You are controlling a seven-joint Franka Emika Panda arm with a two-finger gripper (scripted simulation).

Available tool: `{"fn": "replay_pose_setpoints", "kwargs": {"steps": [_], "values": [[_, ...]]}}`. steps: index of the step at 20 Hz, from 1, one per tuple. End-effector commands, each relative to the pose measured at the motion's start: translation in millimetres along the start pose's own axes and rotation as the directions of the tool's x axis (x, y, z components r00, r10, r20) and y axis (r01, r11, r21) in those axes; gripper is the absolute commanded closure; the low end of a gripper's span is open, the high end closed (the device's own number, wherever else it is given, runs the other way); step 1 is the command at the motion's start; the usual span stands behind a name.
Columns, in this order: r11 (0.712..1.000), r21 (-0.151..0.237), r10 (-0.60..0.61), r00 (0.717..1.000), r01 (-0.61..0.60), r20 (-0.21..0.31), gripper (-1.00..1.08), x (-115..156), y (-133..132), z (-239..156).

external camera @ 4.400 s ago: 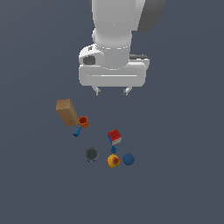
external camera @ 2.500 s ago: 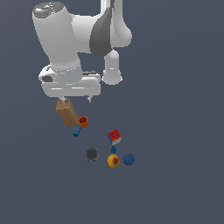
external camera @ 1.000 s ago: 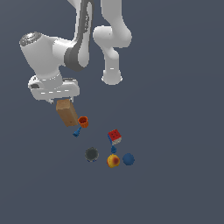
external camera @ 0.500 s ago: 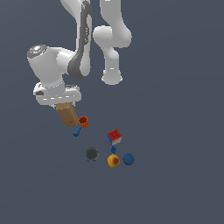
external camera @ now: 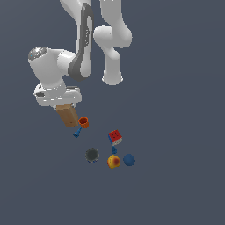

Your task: Pick up a designated object from a clutter of objects.

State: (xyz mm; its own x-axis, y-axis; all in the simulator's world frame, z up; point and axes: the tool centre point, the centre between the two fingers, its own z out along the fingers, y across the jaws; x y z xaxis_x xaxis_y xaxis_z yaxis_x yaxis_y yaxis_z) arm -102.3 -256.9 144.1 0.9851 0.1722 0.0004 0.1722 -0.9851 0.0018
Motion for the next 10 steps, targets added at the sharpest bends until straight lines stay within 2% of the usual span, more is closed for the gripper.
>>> {"fn": "replay_pose_setpoints", "kwargs": {"steps": [1, 10], "values": [[1.000, 0.001, 0.000, 1.000, 0.000, 0.001, 1.08, 0.3, -0.7, 1.3], [1.000, 0.000, 0.000, 1.000, 0.000, 0.000, 1.08, 2.2, -3.0, -10.0]]}}
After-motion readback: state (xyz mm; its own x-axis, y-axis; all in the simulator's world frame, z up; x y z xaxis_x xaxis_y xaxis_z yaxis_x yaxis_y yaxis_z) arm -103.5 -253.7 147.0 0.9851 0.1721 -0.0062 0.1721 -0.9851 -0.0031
